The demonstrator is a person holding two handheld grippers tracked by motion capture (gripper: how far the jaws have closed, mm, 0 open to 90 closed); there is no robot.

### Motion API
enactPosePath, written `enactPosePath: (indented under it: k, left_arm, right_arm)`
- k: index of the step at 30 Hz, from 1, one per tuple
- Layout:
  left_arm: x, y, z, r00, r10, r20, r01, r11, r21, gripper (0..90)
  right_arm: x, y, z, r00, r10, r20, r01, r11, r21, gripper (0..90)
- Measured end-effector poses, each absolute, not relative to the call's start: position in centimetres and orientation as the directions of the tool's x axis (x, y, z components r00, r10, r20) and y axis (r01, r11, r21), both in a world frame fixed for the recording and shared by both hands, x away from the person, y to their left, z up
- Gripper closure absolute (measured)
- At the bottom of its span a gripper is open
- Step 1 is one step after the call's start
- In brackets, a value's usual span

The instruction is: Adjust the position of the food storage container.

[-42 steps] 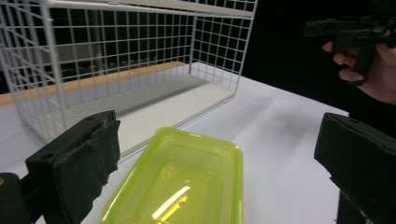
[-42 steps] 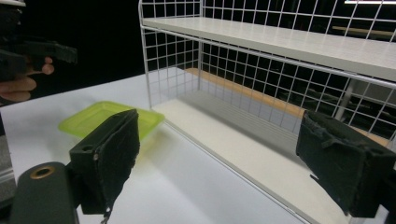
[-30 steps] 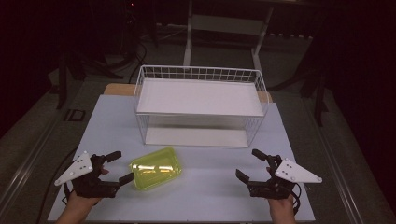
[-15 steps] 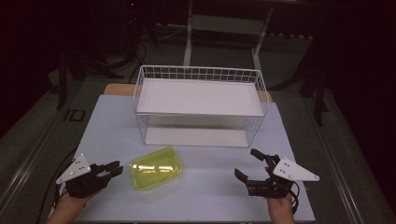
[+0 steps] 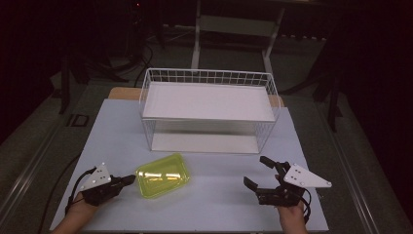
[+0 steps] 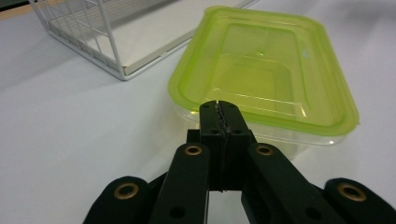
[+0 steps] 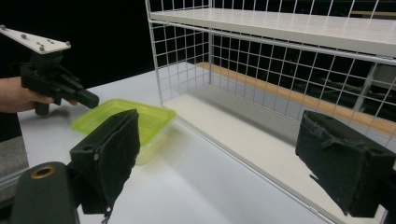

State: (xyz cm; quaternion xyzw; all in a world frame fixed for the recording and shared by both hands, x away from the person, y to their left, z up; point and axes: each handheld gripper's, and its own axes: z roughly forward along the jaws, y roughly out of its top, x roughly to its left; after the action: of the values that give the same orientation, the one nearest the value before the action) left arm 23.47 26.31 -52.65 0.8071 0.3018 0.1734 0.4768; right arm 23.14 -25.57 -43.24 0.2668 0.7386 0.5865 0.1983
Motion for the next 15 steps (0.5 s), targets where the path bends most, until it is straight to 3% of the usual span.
enactPosePath:
  k: [15]
  left_arm:
    - [26.8,23.5,-52.8,0.757,0.654,0.013,0.293,-0.357,0.887,89.9]
  right_arm:
    - [23.4,-25.1,-43.6,-0.791,0.612,0.019,0.172,0.193,0.966,13.7]
